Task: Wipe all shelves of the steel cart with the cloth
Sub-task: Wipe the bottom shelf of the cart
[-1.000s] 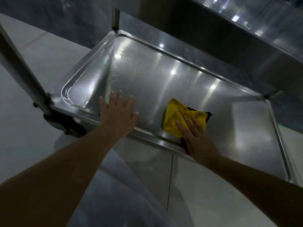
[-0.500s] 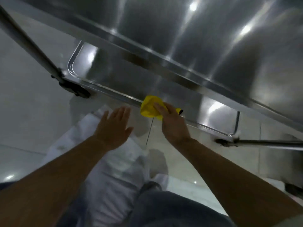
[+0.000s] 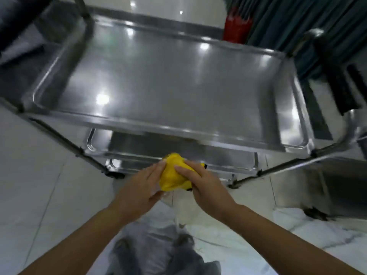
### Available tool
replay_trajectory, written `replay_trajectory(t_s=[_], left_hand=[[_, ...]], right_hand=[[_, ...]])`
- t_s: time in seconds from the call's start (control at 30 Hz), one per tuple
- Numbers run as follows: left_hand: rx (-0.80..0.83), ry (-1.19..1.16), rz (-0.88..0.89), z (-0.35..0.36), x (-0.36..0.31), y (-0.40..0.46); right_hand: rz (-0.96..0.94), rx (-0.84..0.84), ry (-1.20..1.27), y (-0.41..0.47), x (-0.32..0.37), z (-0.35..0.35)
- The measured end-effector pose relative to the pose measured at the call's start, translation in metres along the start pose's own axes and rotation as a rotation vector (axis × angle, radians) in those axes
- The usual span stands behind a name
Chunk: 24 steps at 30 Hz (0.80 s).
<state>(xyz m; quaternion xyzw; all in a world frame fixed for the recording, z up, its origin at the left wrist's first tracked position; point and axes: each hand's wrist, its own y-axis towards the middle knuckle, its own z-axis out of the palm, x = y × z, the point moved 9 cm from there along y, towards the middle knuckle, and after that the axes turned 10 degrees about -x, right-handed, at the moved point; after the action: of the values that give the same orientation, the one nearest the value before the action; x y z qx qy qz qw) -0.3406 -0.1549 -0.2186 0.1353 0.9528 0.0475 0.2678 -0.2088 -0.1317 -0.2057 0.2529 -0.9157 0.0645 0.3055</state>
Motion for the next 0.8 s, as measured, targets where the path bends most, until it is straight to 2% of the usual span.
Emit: replay_trajectory(t_s=[0.3,0.43,0.53,0.7,0.8], left_hand=[[-0.242,0.037,0.157,-0.183,-0.161,0.11],[-0.254,0.157,0.272,-0.216,-0.209,0.141],[-0.322,0.206,0.359,-0.229,-0.24,0.159],[-0.248,0.196,0.485,-0.23,-0.28,0.181],[-0.081,0.18,0.455,-0.211,-0.286,0.204]], right_hand=[[-0.057,-0.203,-0.048,0.007,0.064,-0.223],[-0.032,-0.231,0.004,-0.008,0.056,-0.274],[0.029,-0.278,-0.03,-0.021,0.049,-0.291],[0.136,-0.384,-0.105,-0.045,0.039,-0.322],[0.201,-0.45,-0.093,-0.061,0.038,-0.35]])
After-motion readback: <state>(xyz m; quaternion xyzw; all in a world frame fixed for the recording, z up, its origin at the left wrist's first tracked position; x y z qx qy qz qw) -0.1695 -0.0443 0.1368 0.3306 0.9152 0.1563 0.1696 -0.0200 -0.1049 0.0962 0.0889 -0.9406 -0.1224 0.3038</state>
